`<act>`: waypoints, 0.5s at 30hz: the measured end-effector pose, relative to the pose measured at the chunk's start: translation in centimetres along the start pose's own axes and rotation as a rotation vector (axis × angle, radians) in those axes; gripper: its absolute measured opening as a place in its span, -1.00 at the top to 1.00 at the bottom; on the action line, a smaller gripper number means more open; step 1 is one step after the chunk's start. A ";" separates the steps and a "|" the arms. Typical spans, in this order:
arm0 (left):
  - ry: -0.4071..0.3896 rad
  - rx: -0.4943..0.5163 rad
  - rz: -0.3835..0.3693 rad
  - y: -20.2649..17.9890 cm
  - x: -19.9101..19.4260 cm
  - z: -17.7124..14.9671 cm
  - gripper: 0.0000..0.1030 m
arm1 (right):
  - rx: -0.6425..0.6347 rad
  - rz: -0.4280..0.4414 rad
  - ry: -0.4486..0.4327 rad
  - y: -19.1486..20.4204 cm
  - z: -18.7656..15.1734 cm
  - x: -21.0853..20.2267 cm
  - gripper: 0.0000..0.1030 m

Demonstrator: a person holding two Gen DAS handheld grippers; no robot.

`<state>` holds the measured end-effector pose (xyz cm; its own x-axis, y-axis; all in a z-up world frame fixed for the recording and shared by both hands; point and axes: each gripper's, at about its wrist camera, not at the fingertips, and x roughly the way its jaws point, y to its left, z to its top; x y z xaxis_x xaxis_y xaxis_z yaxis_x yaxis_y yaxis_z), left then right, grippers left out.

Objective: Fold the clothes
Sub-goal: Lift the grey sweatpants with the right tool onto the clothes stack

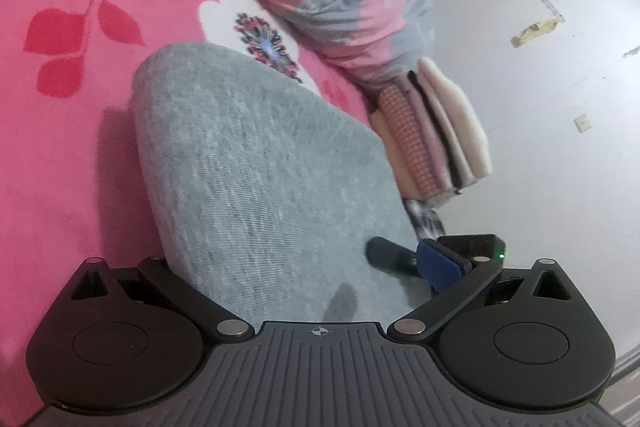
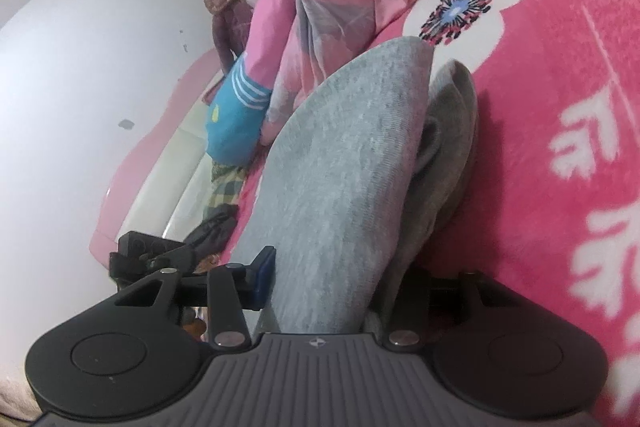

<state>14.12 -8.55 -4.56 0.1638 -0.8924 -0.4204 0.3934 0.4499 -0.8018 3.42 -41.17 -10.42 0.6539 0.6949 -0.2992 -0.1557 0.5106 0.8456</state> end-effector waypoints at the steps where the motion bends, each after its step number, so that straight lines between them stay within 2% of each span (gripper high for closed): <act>1: 0.003 0.013 0.004 -0.7 -0.2 -0.2 -0.99 | -0.002 -0.002 -0.001 0.3 -0.1 -0.2 0.07; 8: 0.024 0.103 0.005 -7.0 -0.4 -0.9 -0.99 | -0.014 0.016 -0.020 2.7 -0.7 -3.1 0.08; 11: 0.037 0.171 -0.026 -11.1 1.0 -2.1 -0.99 | -0.045 0.018 -0.052 4.1 -0.2 -6.3 0.08; 15: 0.069 0.265 -0.105 -16.9 5.0 -2.1 -0.99 | -0.120 -0.029 -0.136 6.1 0.9 -13.8 0.08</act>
<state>6.41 -20.57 6.01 0.0516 -0.9250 -0.3765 0.6294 0.3228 -0.7069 -5.91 -48.12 -0.74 0.7523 0.6083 -0.2530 -0.2172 0.5915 0.7765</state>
